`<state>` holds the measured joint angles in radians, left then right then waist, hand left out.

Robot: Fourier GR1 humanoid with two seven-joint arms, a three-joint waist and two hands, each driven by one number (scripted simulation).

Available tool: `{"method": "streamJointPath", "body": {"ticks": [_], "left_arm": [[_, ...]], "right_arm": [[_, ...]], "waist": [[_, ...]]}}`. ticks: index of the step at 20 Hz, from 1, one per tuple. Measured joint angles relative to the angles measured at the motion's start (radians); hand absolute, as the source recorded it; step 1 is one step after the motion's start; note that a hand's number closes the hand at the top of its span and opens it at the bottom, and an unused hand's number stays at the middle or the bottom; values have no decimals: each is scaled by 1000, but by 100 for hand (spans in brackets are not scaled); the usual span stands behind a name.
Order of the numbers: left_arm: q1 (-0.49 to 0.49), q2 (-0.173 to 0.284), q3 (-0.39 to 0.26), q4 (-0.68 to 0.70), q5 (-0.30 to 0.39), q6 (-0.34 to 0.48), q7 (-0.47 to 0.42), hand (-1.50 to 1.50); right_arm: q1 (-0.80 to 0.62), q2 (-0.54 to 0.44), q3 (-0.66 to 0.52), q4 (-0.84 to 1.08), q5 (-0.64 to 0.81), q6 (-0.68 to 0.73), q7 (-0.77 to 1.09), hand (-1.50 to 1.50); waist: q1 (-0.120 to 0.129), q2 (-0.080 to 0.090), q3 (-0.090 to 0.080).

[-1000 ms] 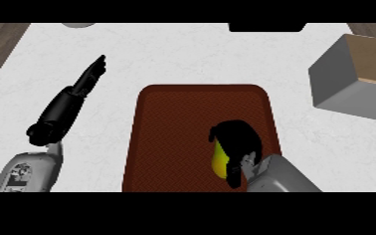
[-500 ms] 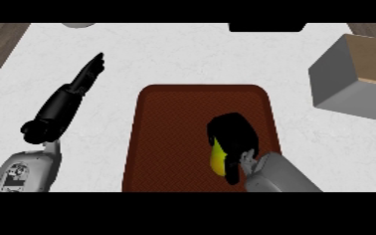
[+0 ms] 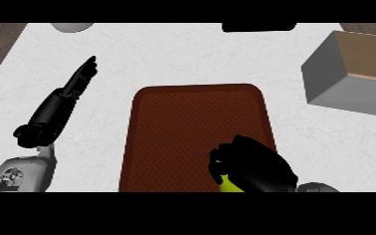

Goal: Pick the pear from the tray and place it in the cardboard box

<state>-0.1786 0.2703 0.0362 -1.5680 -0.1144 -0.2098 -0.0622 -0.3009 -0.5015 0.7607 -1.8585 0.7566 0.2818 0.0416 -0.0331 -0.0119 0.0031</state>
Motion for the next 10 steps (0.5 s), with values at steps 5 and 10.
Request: {"method": "streamJointPath", "body": {"ticks": [5,10], "left_arm": [[12,4,12,-1,6,-2,-7,0],[25,2,14,-10,1,1,-16,0]], "right_arm": [[99,-223,-109,-216,-29,-124,-238,150],[250,-369,-364,-324,-204,-217,-371,150]], "waist": [[-17,0,0],[-24,3,0]]}}
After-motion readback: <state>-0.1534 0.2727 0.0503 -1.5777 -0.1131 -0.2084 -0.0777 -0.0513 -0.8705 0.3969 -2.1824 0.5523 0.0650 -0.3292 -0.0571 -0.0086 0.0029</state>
